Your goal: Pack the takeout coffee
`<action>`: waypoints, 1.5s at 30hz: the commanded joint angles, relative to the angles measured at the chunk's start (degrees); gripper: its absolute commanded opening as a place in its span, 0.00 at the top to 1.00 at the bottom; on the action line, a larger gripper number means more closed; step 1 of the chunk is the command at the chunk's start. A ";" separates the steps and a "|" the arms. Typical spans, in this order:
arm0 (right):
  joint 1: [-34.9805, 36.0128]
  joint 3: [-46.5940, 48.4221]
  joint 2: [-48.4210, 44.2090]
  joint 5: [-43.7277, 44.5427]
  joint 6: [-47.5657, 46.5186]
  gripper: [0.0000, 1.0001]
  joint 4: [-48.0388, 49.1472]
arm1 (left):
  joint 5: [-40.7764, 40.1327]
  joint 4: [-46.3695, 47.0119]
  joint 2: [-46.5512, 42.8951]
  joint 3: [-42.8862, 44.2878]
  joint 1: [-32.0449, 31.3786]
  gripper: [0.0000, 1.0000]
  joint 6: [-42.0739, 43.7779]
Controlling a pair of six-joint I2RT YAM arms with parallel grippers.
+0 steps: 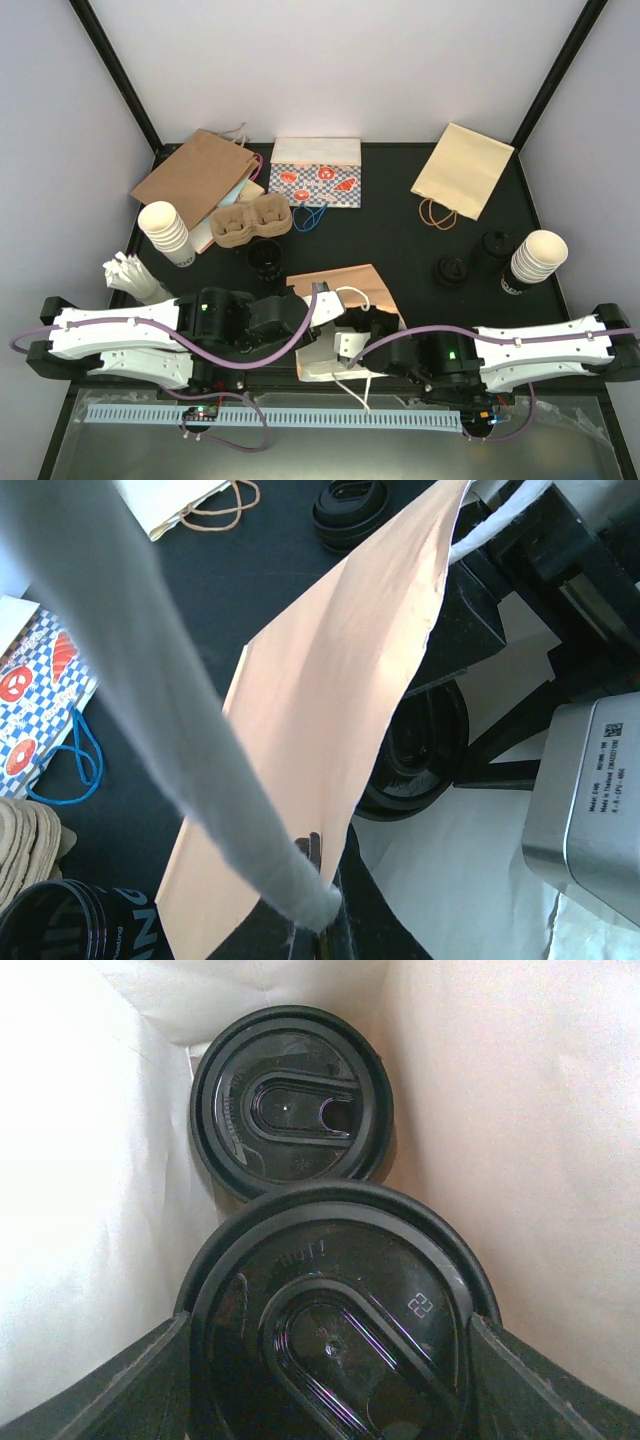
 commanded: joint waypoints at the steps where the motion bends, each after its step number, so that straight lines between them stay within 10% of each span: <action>1: -0.45 -0.44 -0.44 1.51 -0.30 0.58 2.13 | 0.56 1.98 -0.51 0.69 -0.77 0.98 -0.55; 33: -1.40 -3.22 0.49 -6.24 -0.29 0.59 4.39 | 5.49 5.49 -3.22 -1.34 -1.01 0.96 -2.76; 45: -1.38 -4.02 -0.52 -7.30 -0.21 0.59 3.41 | 6.74 9.13 -9.90 0.11 -0.95 0.25 -6.73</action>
